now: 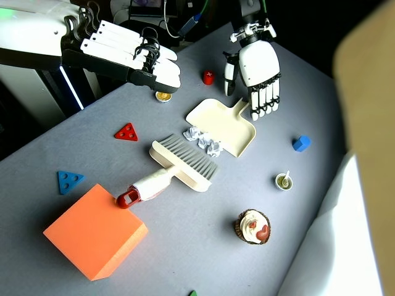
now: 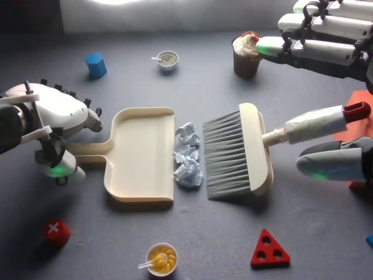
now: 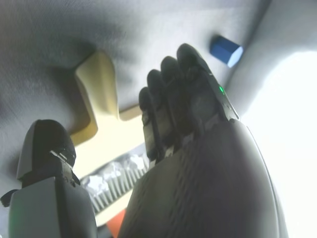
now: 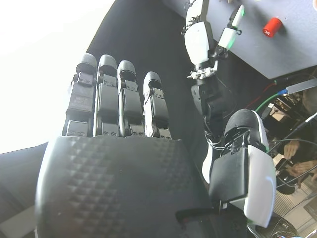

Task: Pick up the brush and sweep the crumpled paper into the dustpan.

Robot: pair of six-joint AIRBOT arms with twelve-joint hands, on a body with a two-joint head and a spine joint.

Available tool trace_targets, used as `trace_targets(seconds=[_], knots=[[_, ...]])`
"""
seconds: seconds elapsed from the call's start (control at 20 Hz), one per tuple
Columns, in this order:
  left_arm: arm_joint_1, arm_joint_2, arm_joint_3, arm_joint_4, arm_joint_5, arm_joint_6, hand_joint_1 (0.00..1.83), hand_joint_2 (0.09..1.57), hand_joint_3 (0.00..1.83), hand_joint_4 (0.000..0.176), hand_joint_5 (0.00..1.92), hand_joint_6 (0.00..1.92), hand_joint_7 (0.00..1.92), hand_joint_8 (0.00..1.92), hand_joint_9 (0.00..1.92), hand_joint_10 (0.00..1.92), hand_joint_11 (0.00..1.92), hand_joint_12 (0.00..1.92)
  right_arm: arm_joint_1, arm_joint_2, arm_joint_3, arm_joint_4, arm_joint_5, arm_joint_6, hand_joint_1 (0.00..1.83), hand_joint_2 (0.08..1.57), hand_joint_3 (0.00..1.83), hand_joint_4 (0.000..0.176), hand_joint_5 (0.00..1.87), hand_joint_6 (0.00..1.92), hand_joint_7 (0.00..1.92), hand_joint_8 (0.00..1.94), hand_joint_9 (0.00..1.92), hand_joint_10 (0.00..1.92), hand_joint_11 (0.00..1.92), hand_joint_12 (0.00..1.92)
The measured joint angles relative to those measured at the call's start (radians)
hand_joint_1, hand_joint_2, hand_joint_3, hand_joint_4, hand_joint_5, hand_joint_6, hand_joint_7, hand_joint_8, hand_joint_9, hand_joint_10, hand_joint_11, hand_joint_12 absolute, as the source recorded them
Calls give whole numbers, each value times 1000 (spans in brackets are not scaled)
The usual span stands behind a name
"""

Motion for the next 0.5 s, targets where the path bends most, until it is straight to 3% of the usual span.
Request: trace_targets(seconds=[0.5], knots=[[9,-13,-11,-8,-42,-31,807,1017,0,0,414,7,432,6,406,8,390,54,0,0,0,-3,0,0,0,1021,5,0,140,3,156,3,156,3,145,5]])
